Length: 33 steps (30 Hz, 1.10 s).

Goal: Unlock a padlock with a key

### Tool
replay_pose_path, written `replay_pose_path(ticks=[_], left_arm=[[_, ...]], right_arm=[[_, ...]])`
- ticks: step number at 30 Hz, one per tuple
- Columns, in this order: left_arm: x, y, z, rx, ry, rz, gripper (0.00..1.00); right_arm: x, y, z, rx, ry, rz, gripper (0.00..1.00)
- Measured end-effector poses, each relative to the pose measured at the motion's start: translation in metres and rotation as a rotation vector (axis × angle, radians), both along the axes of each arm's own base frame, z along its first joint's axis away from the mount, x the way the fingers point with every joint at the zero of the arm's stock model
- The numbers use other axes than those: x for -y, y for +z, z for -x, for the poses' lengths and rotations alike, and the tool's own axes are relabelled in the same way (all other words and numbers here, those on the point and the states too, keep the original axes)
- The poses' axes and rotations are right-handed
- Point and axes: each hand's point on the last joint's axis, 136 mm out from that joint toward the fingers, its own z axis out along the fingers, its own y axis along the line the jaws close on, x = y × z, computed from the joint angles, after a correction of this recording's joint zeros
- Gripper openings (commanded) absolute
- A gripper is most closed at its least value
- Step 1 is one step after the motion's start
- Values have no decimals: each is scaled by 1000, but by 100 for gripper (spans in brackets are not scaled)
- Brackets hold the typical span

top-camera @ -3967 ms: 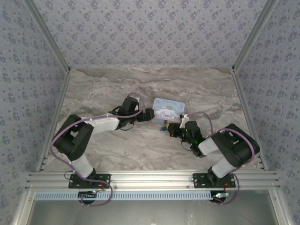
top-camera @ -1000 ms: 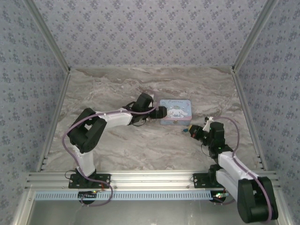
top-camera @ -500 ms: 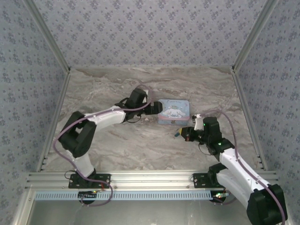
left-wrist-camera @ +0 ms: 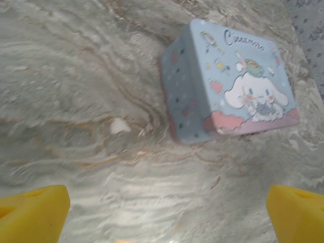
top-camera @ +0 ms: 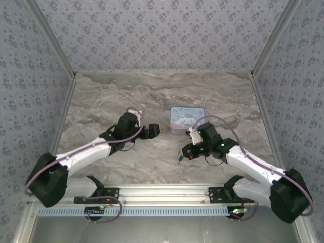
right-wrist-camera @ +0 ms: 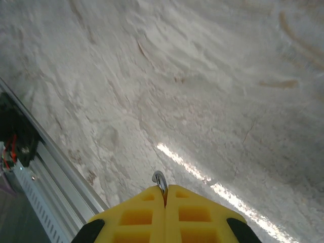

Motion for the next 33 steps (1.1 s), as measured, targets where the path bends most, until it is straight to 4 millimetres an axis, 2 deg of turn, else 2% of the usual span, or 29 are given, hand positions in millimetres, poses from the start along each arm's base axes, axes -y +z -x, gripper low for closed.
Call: replay_pose_path(ticks=[5, 9, 12, 15, 20, 23, 27, 33], left_arm=[[-22, 3, 12, 19, 51, -13, 99], [-30, 5, 15, 21, 73, -24, 99], [-35, -3, 19, 5, 83, -38, 99], [-39, -9, 22, -12, 90, -52, 99], [-45, -7, 25, -5, 106, -51, 99], [-48, 0, 26, 15, 118, -45, 99], [-54, 8, 26, 38, 137, -46, 99], [-64, 9, 24, 53, 166, -96, 99]], right_arm=[[-3, -31, -2, -83, 3, 56, 0], [-9, -42, -8, -98, 7, 59, 0], [-12, -48, -14, -101, 4, 56, 1], [-13, -51, -20, -103, -5, 44, 6], [-13, -52, -28, -95, -21, 27, 24], [-12, -50, -31, -87, -26, 25, 32], [-8, -42, -39, -58, -42, 35, 35], [8, 1, -65, 100, -117, 39, 47]])
